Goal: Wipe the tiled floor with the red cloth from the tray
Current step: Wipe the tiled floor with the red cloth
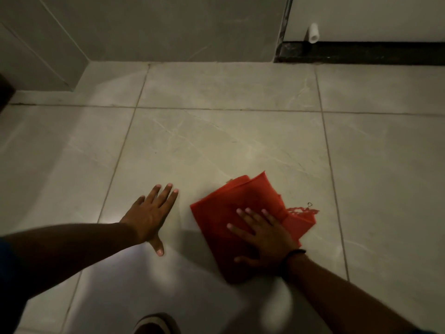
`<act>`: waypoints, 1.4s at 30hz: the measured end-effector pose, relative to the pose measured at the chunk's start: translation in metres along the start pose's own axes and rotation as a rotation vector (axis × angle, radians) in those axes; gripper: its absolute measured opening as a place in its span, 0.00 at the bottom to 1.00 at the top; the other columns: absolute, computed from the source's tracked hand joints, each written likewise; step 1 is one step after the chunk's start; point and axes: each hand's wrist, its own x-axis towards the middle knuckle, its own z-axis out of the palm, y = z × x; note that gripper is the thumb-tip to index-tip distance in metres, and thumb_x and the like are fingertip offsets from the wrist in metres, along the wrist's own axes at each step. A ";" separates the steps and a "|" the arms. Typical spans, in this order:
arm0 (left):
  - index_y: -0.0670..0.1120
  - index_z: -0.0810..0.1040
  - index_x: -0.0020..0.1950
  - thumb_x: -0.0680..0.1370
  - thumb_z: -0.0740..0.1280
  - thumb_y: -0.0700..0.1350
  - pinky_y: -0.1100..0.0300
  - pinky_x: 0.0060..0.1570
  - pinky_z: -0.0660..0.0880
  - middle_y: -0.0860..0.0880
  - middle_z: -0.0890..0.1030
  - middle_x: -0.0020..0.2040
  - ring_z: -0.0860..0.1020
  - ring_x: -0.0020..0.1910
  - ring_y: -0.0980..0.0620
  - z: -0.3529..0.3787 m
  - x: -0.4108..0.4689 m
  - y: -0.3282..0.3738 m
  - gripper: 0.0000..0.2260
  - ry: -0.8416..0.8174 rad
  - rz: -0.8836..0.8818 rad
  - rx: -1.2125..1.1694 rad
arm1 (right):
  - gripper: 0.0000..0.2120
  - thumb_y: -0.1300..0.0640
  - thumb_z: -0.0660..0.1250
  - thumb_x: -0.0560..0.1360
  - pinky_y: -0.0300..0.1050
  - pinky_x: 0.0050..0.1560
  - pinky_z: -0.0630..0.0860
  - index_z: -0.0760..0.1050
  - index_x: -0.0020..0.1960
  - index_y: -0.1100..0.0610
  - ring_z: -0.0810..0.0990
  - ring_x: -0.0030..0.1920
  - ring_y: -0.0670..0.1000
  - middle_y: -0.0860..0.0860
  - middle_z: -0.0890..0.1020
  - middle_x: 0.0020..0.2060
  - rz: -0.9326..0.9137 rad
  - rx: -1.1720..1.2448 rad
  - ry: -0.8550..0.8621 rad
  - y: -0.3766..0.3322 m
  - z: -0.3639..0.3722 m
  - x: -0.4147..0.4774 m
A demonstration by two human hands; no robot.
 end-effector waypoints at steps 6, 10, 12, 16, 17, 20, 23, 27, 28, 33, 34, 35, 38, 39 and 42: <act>0.45 0.22 0.69 0.53 0.76 0.69 0.41 0.73 0.50 0.42 0.30 0.75 0.33 0.73 0.38 0.005 0.002 -0.003 0.71 0.002 -0.008 0.012 | 0.35 0.28 0.52 0.72 0.62 0.69 0.45 0.54 0.74 0.42 0.50 0.74 0.58 0.55 0.54 0.75 0.336 0.092 0.062 -0.002 0.001 0.002; 0.45 0.21 0.67 0.53 0.75 0.71 0.41 0.73 0.49 0.43 0.28 0.74 0.31 0.73 0.38 0.006 0.002 -0.004 0.72 0.000 0.005 0.007 | 0.34 0.30 0.55 0.72 0.63 0.69 0.44 0.53 0.74 0.42 0.51 0.73 0.58 0.56 0.56 0.75 -0.006 0.106 0.015 -0.032 0.007 0.015; 0.45 0.21 0.68 0.52 0.75 0.71 0.41 0.72 0.50 0.43 0.28 0.74 0.32 0.73 0.38 0.005 0.002 -0.005 0.72 0.003 0.005 0.007 | 0.34 0.28 0.52 0.72 0.61 0.69 0.43 0.53 0.74 0.41 0.52 0.73 0.57 0.54 0.53 0.75 -0.013 0.044 0.042 -0.012 0.004 0.016; 0.46 0.22 0.69 0.51 0.75 0.71 0.42 0.72 0.50 0.44 0.29 0.74 0.33 0.74 0.39 0.007 0.003 -0.006 0.72 0.010 -0.003 0.002 | 0.35 0.29 0.53 0.71 0.63 0.69 0.43 0.56 0.74 0.42 0.53 0.73 0.59 0.55 0.56 0.74 0.455 0.113 0.114 -0.017 0.001 0.028; 0.47 0.22 0.69 0.51 0.75 0.71 0.42 0.73 0.50 0.44 0.28 0.74 0.32 0.74 0.40 0.008 0.003 -0.006 0.72 0.009 -0.001 0.001 | 0.34 0.31 0.55 0.71 0.64 0.69 0.44 0.57 0.74 0.42 0.53 0.73 0.60 0.56 0.57 0.74 0.457 0.159 0.121 -0.033 0.002 0.032; 0.47 0.22 0.69 0.51 0.74 0.72 0.42 0.73 0.51 0.45 0.28 0.73 0.32 0.73 0.41 0.008 0.003 -0.006 0.72 0.023 0.007 -0.011 | 0.34 0.34 0.60 0.71 0.66 0.69 0.43 0.57 0.74 0.43 0.49 0.74 0.60 0.57 0.55 0.75 0.068 0.201 0.071 -0.084 0.012 0.026; 0.48 0.23 0.70 0.53 0.75 0.71 0.42 0.73 0.50 0.46 0.27 0.72 0.32 0.73 0.42 0.006 0.002 -0.006 0.71 0.041 0.011 -0.015 | 0.34 0.32 0.57 0.73 0.63 0.70 0.40 0.54 0.74 0.42 0.47 0.74 0.56 0.54 0.54 0.75 -0.187 0.148 0.026 -0.069 0.015 0.015; 0.48 0.24 0.71 0.51 0.75 0.71 0.41 0.72 0.50 0.44 0.29 0.75 0.32 0.73 0.40 0.007 0.004 -0.005 0.73 0.024 0.011 -0.009 | 0.34 0.30 0.56 0.72 0.64 0.70 0.47 0.56 0.74 0.42 0.53 0.73 0.57 0.55 0.57 0.75 0.117 0.117 0.062 -0.031 0.007 0.019; 0.48 0.24 0.71 0.51 0.75 0.71 0.41 0.72 0.51 0.44 0.30 0.75 0.32 0.74 0.40 0.008 0.004 -0.006 0.72 0.025 0.008 -0.009 | 0.34 0.31 0.56 0.72 0.65 0.69 0.48 0.56 0.74 0.42 0.54 0.73 0.58 0.56 0.58 0.74 0.214 0.137 0.073 -0.036 0.005 0.021; 0.48 0.22 0.69 0.50 0.74 0.72 0.41 0.73 0.50 0.44 0.28 0.74 0.32 0.73 0.40 0.006 0.003 -0.006 0.73 0.026 0.016 -0.017 | 0.34 0.33 0.58 0.73 0.65 0.70 0.42 0.54 0.74 0.42 0.47 0.74 0.57 0.55 0.55 0.75 -0.111 0.183 0.005 -0.073 0.016 0.018; 0.48 0.22 0.69 0.50 0.74 0.72 0.41 0.73 0.50 0.44 0.27 0.74 0.32 0.73 0.40 0.005 0.003 -0.006 0.73 0.028 0.018 -0.019 | 0.34 0.32 0.57 0.73 0.64 0.70 0.41 0.54 0.74 0.42 0.47 0.74 0.57 0.54 0.54 0.75 -0.162 0.145 0.012 -0.057 0.013 0.018; 0.48 0.22 0.69 0.51 0.75 0.72 0.42 0.73 0.50 0.44 0.27 0.73 0.32 0.73 0.41 0.004 0.003 -0.006 0.73 0.025 0.020 -0.019 | 0.34 0.31 0.56 0.73 0.63 0.70 0.41 0.54 0.74 0.42 0.48 0.74 0.56 0.54 0.55 0.75 -0.176 0.109 0.022 -0.043 0.011 0.016; 0.47 0.22 0.69 0.52 0.75 0.72 0.42 0.73 0.49 0.45 0.28 0.74 0.32 0.74 0.40 0.007 0.003 -0.005 0.72 0.026 0.022 -0.020 | 0.34 0.30 0.55 0.72 0.62 0.70 0.46 0.55 0.74 0.42 0.54 0.73 0.57 0.54 0.57 0.75 0.068 0.098 0.060 -0.021 0.004 0.010; 0.48 0.22 0.69 0.53 0.75 0.71 0.42 0.73 0.49 0.44 0.29 0.74 0.32 0.74 0.40 0.006 0.002 -0.005 0.71 0.030 0.020 -0.028 | 0.35 0.30 0.56 0.71 0.63 0.70 0.46 0.56 0.74 0.42 0.55 0.73 0.58 0.55 0.58 0.74 0.179 0.110 0.071 -0.025 0.002 0.013; 0.48 0.24 0.71 0.52 0.73 0.74 0.43 0.74 0.50 0.43 0.32 0.75 0.36 0.75 0.39 0.003 -0.001 -0.006 0.71 0.049 0.033 -0.047 | 0.37 0.30 0.56 0.70 0.66 0.69 0.44 0.56 0.74 0.44 0.48 0.74 0.58 0.57 0.57 0.75 0.253 0.127 0.076 -0.047 0.002 0.030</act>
